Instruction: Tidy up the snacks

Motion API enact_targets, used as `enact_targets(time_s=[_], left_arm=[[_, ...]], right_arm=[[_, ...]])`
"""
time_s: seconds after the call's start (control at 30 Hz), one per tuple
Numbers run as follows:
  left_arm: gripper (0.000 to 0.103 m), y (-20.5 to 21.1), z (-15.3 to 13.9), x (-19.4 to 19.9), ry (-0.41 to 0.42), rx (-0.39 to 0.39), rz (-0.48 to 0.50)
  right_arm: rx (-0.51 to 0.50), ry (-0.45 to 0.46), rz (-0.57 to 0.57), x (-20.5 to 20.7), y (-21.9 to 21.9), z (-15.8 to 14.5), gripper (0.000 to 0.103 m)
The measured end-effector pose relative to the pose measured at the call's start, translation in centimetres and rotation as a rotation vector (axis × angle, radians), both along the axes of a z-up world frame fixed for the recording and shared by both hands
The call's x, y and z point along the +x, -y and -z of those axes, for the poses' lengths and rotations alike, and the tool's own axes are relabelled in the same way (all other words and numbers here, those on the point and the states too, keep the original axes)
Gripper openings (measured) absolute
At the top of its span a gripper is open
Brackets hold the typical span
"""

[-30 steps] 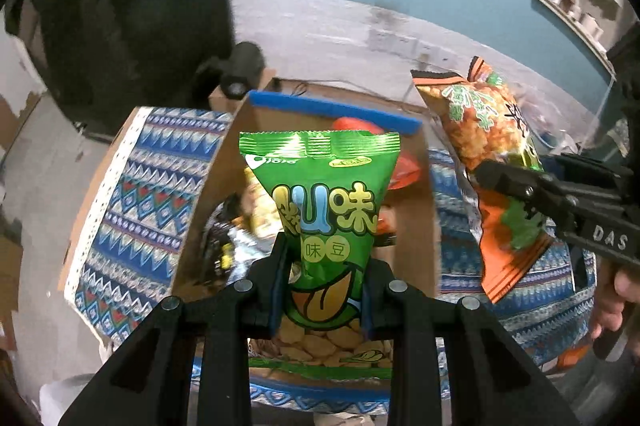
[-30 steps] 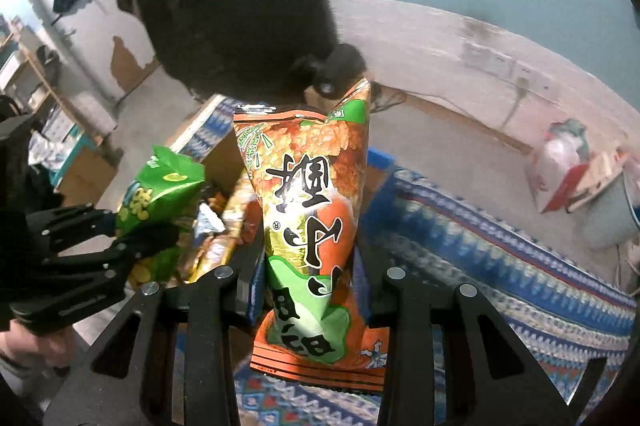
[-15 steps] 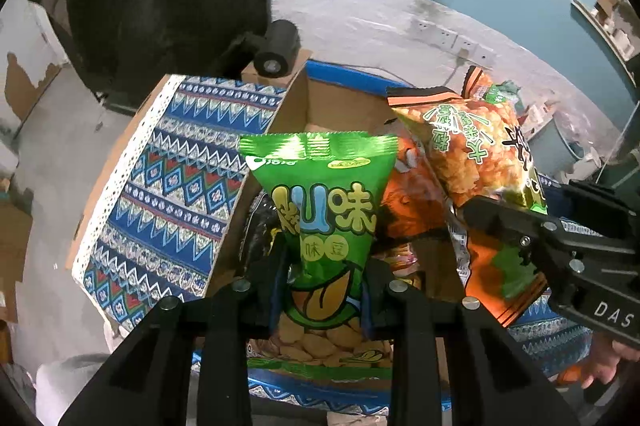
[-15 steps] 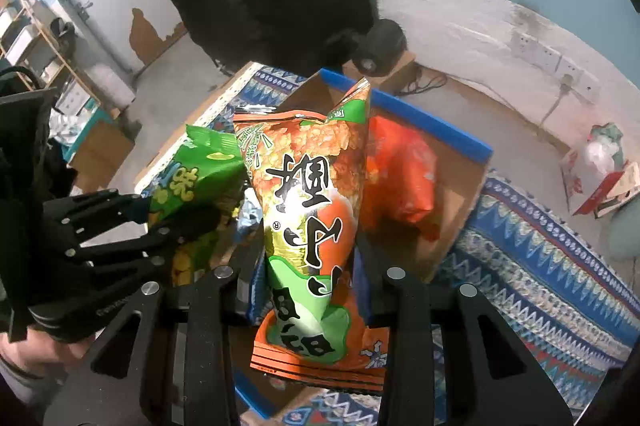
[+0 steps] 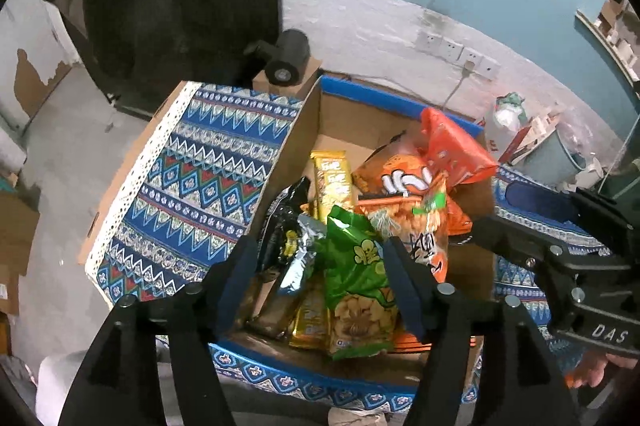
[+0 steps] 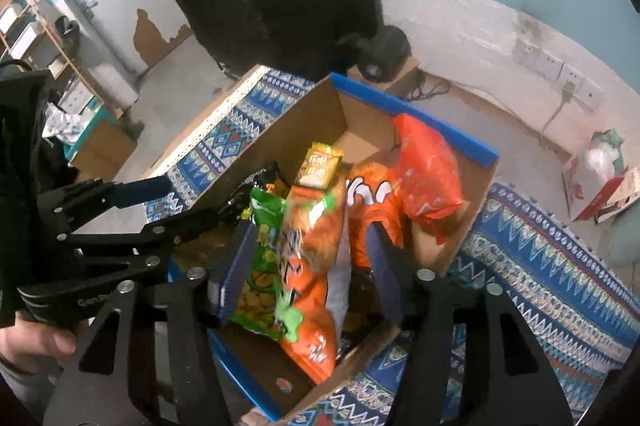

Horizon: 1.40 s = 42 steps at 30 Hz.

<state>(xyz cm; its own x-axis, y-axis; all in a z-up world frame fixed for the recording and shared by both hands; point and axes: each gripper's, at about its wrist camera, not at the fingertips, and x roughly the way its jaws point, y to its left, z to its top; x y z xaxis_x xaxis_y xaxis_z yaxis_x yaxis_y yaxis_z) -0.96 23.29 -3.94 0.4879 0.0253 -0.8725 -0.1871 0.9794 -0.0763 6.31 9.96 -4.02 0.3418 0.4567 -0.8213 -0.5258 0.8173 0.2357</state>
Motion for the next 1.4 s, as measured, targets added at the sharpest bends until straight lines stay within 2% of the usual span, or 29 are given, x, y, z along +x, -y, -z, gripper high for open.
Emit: enact_targets(time_s=[0.1,0.17,0.33,0.43,0.6,0.87,1.07,1.4], left_arm=[[0.072,0.7,-1.0,-0.7,0.025,0.031,0.019],[0.078,1.0,-1.4,-0.9,0.036,0.054,0.023],[0.079,2.0,-3.1,-1.7,0.076,0.087,0.034],[0.085,2.8,-4.0,-2.1,0.101,0.11,0.054],[0.086,4.0,-5.4,-2.5,0.141,0.158,0.067],[0.095,5.6,-6.2,-2.9,0.162,0.193,0.096],[0.095,6.6,-6.0,-2.6,0.146,0.215,0.113],[0.1,7.0,-6.1,-2.7,0.157,0.243,0.106]], right_arm=[[-0.006,0.036,0.011,-0.5,0.5,-1.0,0.064],[-0.024,0.079,0.02,-1.0,1.0,-1.7,0.067],[-0.056,0.146,0.032,-1.8,2.5,-2.9,0.069],[-0.062,0.169,0.049,-2.2,3.7,-3.6,0.069],[-0.088,0.232,0.082,-2.9,5.7,-4.6,0.07],[-0.076,0.247,0.119,-3.7,8.7,-5.4,0.07],[-0.1,0.277,0.129,-4.1,10.1,-5.4,0.07],[-0.072,0.246,0.127,-3.7,10.9,-5.4,0.07]])
